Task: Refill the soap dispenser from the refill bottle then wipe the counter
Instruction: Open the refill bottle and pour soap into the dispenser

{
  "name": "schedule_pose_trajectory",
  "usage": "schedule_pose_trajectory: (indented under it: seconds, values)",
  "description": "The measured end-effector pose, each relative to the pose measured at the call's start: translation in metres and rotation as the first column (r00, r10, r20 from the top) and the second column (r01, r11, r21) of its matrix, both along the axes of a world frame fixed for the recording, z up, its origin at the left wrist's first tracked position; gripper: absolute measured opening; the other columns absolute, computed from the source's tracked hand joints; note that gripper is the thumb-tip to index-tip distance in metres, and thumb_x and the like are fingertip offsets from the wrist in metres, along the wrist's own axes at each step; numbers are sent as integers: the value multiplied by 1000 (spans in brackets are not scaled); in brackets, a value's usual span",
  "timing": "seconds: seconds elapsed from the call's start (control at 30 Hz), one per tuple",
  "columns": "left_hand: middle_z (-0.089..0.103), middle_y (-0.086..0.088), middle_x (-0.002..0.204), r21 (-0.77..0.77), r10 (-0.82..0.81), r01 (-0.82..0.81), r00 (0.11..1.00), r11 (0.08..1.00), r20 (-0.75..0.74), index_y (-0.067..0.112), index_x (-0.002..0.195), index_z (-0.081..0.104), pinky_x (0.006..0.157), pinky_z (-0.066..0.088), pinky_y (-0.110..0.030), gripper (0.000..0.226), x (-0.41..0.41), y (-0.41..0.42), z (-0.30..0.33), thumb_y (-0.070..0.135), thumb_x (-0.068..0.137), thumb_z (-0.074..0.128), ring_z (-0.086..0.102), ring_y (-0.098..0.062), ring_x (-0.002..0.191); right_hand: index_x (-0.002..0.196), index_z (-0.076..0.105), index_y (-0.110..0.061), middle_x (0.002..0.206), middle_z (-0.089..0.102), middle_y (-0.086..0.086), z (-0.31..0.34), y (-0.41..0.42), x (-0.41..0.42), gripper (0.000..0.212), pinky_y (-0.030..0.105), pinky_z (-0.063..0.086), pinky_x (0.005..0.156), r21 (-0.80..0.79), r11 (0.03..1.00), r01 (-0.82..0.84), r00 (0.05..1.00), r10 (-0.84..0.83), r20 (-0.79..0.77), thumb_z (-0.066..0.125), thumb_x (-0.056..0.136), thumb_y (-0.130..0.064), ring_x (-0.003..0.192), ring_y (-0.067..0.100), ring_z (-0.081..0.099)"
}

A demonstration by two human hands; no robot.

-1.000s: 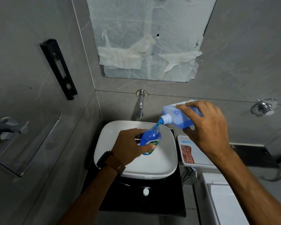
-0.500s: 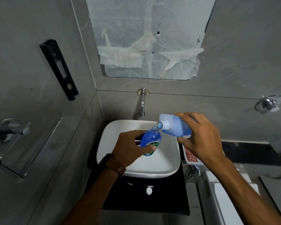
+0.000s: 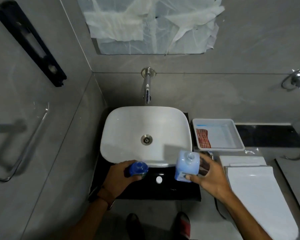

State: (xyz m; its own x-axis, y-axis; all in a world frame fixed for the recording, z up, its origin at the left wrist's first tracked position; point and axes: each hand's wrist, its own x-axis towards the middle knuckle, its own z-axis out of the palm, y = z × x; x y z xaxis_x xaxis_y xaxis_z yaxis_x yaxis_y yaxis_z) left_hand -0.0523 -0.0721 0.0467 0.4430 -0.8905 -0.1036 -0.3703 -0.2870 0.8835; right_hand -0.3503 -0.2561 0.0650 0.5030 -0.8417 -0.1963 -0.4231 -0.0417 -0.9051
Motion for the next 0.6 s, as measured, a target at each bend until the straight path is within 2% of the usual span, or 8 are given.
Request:
schedule_pose_trajectory:
  seconds: [0.1, 0.13, 0.23, 0.3, 0.43, 0.53, 0.6]
  values:
    - [66, 37, 109, 103, 0, 5, 999, 995, -45, 65, 105, 62, 88, 50, -10, 59, -1, 16, -33, 40, 60, 91, 64, 9, 104, 119, 64, -44, 116, 74, -28, -25, 14, -10, 84, 13, 58, 88, 69, 998, 1, 999, 2, -48, 100, 59, 0, 110, -7, 69]
    - [66, 37, 110, 130, 3, 5, 998, 992, -61, 65, 106, 61, 88, 51, -11, 63, -1, 20, -43, 33, 62, 92, 64, 9, 104, 120, 63, -42, 115, 75, -27, -33, 17, -12, 83, 10, 57, 87, 91, 996, 4, 998, 1, -61, 98, 60, 3, 109, -9, 68]
    - [68, 34, 109, 184, 46, -26, 993, 983, -105, 63, 104, 64, 88, 51, -11, 67, -2, 26, -69, 17, 63, 93, 65, 8, 104, 127, 64, -23, 119, 76, -9, -58, 20, -15, 78, 8, 55, 84, 147, 989, 12, 997, -2, -72, 91, 64, 15, 104, -10, 70]
    - [70, 32, 107, 217, 76, -51, 991, 975, -112, 57, 102, 67, 88, 51, -11, 65, -2, 27, -83, 12, 63, 92, 65, 6, 105, 129, 63, -16, 121, 74, -3, -72, 20, -16, 77, 9, 55, 83, 163, 987, 8, 997, 5, -77, 88, 65, 19, 103, -10, 70]
    - [72, 16, 109, 263, 117, -77, 983, 962, -140, 31, 112, 69, 94, 54, -25, 59, -3, 27, -102, 3, 64, 90, 66, 1, 104, 127, 62, -23, 121, 73, -4, -91, 18, -17, 78, 11, 57, 83, 167, 986, 9, 996, 6, -89, 85, 68, 21, 106, -8, 70]
    - [71, 5, 112, 280, 127, -79, 979, 957, -157, 17, 117, 70, 93, 54, -21, 57, -2, 25, -110, -2, 66, 87, 66, -10, 107, 123, 63, -31, 118, 75, -7, -101, 15, -20, 78, 16, 60, 86, 141, 990, 15, 995, -2, -96, 85, 68, 20, 106, -2, 72]
    - [71, 0, 113, 282, 139, -88, 976, 955, -168, 13, 118, 69, 92, 53, -20, 57, -1, 24, -113, -4, 66, 86, 66, -15, 108, 124, 63, -29, 115, 77, -9, -108, 12, -22, 77, 19, 61, 87, 134, 991, 11, 995, 2, -101, 85, 68, 19, 107, 3, 73]
